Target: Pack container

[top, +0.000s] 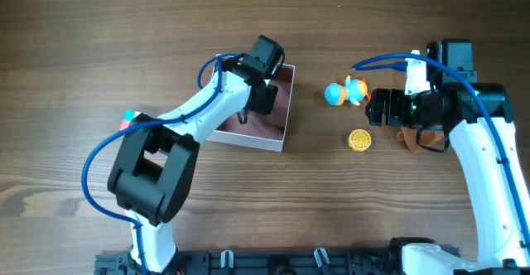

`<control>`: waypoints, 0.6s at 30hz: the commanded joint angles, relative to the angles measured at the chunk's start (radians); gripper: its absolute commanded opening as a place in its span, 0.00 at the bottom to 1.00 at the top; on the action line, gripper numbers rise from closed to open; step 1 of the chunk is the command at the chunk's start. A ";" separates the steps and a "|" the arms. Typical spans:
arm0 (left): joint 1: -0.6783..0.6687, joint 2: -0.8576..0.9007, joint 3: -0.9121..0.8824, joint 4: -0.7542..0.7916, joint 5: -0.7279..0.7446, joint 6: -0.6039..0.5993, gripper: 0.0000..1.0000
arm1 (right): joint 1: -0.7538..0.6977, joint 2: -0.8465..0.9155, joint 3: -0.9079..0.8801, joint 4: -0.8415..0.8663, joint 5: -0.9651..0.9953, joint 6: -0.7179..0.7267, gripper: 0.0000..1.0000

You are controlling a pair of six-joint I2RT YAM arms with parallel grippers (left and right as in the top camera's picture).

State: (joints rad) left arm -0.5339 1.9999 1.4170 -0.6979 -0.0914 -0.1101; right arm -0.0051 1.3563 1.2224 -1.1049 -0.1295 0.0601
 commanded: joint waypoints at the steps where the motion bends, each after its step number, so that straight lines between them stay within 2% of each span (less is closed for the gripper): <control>1: 0.011 0.009 0.005 0.014 -0.142 0.002 0.39 | 0.006 0.002 0.019 -0.003 0.019 0.014 1.00; 5: 0.011 0.009 0.005 0.037 -0.173 0.002 0.40 | 0.006 0.002 0.019 -0.003 0.019 0.014 1.00; 6: 0.011 0.009 0.005 0.049 -0.177 0.002 0.44 | 0.006 0.002 0.019 -0.003 0.019 0.014 1.00; 9: 0.011 0.009 0.005 0.063 -0.184 0.002 0.45 | 0.006 0.002 0.019 -0.003 0.019 0.014 1.00; 11: 0.011 0.006 0.005 0.074 -0.191 0.002 0.55 | 0.006 0.002 0.019 -0.003 0.025 0.014 1.00; 16: -0.020 -0.069 0.005 0.056 -0.191 0.002 0.55 | 0.006 0.002 0.019 -0.003 0.025 0.014 1.00; 18: -0.025 -0.141 0.005 0.011 -0.191 -0.003 0.52 | 0.006 0.002 0.019 -0.003 0.025 0.014 0.97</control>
State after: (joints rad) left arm -0.5430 1.9827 1.4170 -0.6456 -0.2653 -0.1101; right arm -0.0051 1.3563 1.2224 -1.1072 -0.1261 0.0601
